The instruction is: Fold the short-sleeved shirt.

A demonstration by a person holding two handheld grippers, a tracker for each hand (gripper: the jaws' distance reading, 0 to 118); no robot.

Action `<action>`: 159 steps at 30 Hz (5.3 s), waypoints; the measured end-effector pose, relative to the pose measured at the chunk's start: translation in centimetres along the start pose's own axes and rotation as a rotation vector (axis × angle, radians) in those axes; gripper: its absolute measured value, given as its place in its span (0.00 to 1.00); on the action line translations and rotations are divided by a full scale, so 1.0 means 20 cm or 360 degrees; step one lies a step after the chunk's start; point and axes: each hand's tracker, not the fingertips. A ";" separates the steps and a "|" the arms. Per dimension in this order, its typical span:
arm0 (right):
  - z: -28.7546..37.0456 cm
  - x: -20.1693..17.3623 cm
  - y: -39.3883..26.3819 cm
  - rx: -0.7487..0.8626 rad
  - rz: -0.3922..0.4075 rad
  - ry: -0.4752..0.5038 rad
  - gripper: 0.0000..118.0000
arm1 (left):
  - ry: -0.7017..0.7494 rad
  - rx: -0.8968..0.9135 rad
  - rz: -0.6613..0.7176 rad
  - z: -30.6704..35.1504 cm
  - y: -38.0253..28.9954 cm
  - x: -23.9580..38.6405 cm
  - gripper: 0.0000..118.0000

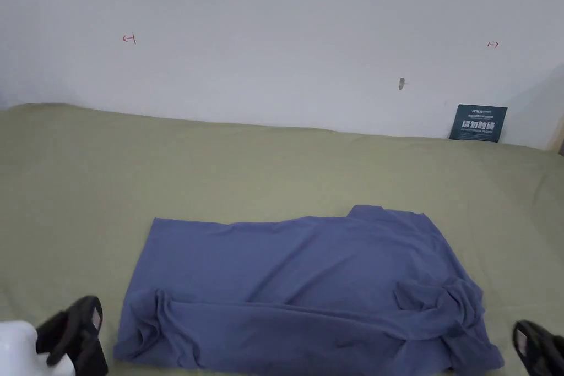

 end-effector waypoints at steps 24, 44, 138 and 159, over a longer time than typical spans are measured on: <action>-0.38 0.16 -0.11 -0.0338 -0.0113 -0.0019 0.00 | 0.0091 -0.0884 0.0055 -0.94 -0.25 -0.19 0.01; -0.95 0.35 -0.31 -0.0829 -0.0223 0.0055 0.04 | -0.0053 -0.0850 0.0099 -0.91 -0.24 -0.26 0.01; -0.87 0.29 0.28 -0.1008 -0.0120 0.0144 0.58 | -0.0029 -0.1274 -0.0237 -1.42 -0.10 -0.10 0.04; -1.51 0.40 0.16 -0.1426 -0.0105 0.0054 0.00 | -0.0104 -0.1266 -0.0039 -1.38 -0.04 -0.21 0.03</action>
